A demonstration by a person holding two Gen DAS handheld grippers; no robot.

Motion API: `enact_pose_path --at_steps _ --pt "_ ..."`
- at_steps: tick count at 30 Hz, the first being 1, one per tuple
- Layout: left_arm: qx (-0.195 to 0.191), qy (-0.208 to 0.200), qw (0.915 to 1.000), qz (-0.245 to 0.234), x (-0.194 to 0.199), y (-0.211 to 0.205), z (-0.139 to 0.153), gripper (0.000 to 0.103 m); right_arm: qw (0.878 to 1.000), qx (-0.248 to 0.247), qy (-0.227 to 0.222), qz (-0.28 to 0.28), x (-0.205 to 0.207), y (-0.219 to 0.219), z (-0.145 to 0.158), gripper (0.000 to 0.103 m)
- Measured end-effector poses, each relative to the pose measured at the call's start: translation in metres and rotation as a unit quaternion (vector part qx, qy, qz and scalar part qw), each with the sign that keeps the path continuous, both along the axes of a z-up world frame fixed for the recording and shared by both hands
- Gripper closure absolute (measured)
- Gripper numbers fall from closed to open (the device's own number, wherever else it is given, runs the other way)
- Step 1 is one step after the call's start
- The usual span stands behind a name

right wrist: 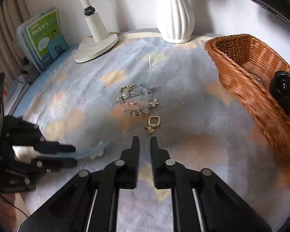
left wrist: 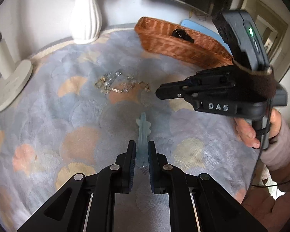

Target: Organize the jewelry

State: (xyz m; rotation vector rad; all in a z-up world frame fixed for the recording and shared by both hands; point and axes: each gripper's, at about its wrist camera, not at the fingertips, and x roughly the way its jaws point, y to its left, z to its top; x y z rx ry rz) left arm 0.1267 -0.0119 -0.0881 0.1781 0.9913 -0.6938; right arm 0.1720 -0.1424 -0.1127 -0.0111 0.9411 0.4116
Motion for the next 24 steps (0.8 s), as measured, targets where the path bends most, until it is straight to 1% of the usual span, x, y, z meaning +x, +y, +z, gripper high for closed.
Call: enact_pose_path --at_steps 2,7,10,12,13,14,16,19,21,24 --pt "0.0 0.007 1.0 0.003 0.0 0.0 -0.006 0.09 1.0 -0.018 -0.006 -0.004 0.002 0.007 0.0 0.087" --pt "-0.007 0.003 1.0 -0.002 -0.002 0.0 -0.006 0.09 0.999 -0.027 -0.002 -0.018 0.011 0.016 0.0 0.085" --pt "-0.017 0.005 0.9998 -0.002 -0.002 0.003 -0.006 0.09 0.999 -0.033 -0.009 -0.029 0.016 0.02 0.0 0.085" --pt "-0.025 0.007 0.9997 -0.001 -0.002 0.005 -0.006 0.09 0.998 -0.044 -0.015 -0.034 0.016 0.023 0.0 0.088" --pt "-0.028 0.008 0.9996 -0.001 -0.002 0.006 -0.006 0.09 0.998 -0.055 -0.019 -0.038 0.016 0.024 -0.001 0.091" --pt "-0.03 0.009 0.9995 -0.001 -0.001 0.007 -0.006 0.09 0.997 -0.059 -0.021 -0.039 0.015 0.024 -0.001 0.091" --pt "-0.033 0.011 0.9994 -0.001 -0.001 0.007 -0.006 0.09 0.997 -0.058 -0.022 -0.043 0.012 0.022 0.001 0.091" --pt "-0.04 0.012 0.9991 0.001 -0.002 0.008 -0.003 0.09 0.998 -0.037 -0.024 -0.046 0.001 0.011 0.009 0.091" --pt "-0.058 0.012 0.9982 -0.001 -0.003 0.012 0.003 0.09 0.998 -0.027 -0.024 -0.049 -0.007 0.003 0.015 0.091" --pt "-0.098 0.011 0.9951 -0.003 -0.004 0.02 0.018 0.09 0.998 -0.014 -0.033 -0.058 -0.021 -0.014 0.029 0.091"
